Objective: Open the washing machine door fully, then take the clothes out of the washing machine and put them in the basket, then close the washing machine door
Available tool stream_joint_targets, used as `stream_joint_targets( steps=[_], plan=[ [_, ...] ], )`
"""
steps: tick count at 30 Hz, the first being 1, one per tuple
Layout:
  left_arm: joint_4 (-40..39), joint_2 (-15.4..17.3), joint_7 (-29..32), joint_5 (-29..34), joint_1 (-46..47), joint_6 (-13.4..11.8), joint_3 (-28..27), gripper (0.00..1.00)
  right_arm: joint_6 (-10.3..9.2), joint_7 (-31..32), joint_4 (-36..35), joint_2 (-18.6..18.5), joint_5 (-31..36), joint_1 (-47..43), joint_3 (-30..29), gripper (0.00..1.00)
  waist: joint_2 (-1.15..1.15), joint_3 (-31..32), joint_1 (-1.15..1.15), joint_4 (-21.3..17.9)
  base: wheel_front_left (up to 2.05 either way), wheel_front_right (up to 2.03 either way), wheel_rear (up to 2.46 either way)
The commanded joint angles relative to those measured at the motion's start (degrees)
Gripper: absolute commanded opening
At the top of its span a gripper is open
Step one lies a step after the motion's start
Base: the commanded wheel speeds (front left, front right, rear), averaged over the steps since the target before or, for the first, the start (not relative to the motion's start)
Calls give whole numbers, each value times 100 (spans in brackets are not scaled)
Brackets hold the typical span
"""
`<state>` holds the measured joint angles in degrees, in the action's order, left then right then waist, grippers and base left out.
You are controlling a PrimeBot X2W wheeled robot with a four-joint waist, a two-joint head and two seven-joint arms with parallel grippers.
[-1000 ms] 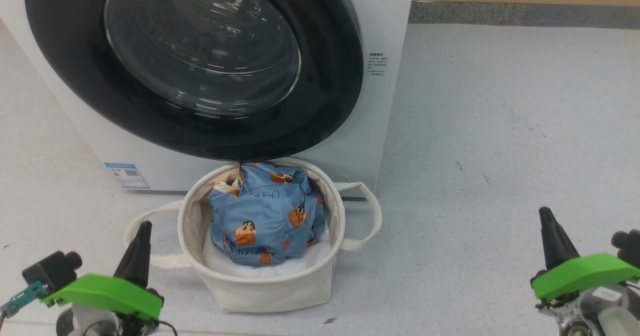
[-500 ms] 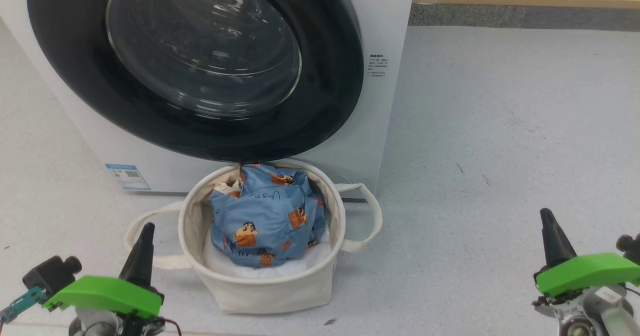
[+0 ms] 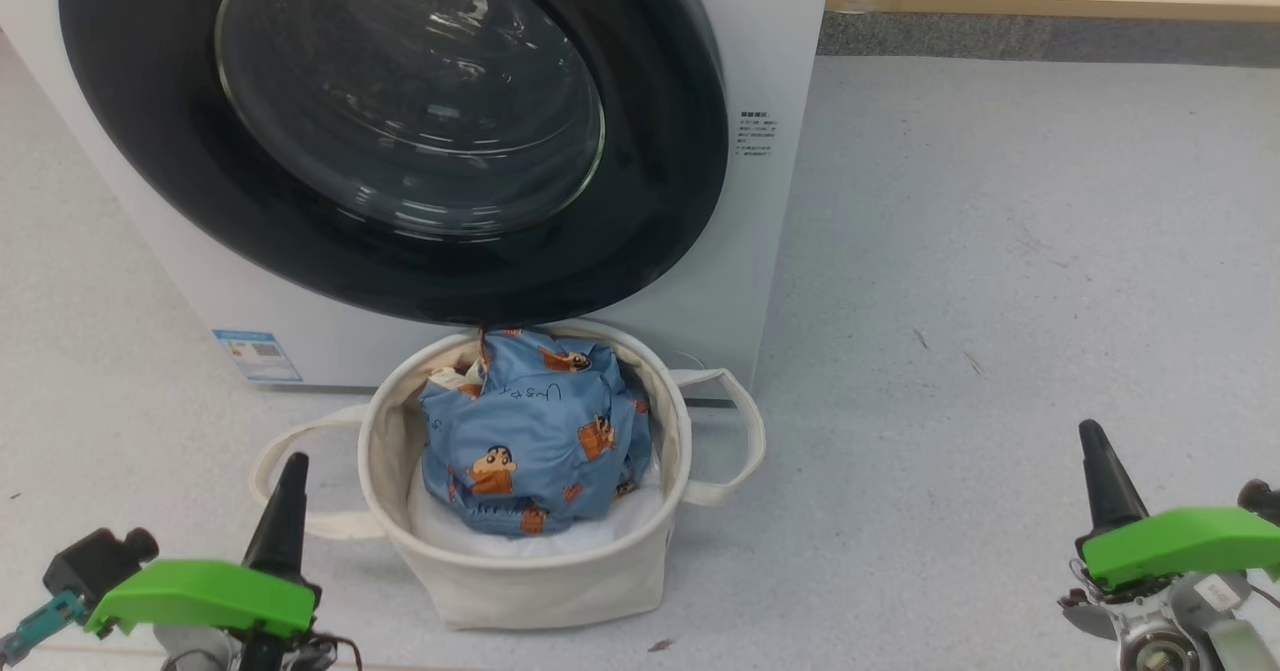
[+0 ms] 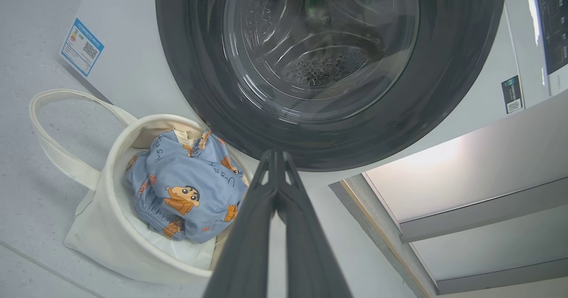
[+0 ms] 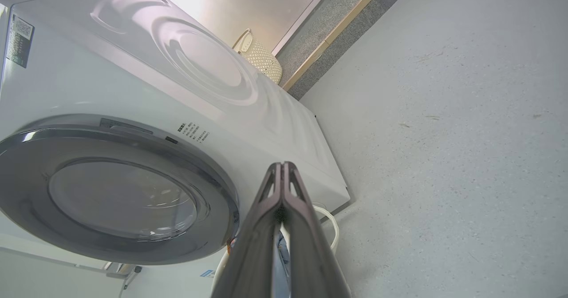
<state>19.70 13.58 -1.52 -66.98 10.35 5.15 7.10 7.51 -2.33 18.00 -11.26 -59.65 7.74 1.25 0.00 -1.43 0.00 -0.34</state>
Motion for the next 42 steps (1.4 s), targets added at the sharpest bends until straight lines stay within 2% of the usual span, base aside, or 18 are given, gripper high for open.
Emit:
stream_joint_targets(
  steps=[1, 42],
  plan=[
    [-230, 24, 52, -130, 109, 59, -215, 0, -1, 42, -222, 8, -163, 83, -37, 0, 0, 4, 0, 1, 0, 0, 0],
    [-438, -659, 522, -1619, -218, 168, -934, 0, -2, 569, -331, 526, -2088, -65, -503, 0, 0, 80, 0, 22, 0, 0, 0]
  ],
)
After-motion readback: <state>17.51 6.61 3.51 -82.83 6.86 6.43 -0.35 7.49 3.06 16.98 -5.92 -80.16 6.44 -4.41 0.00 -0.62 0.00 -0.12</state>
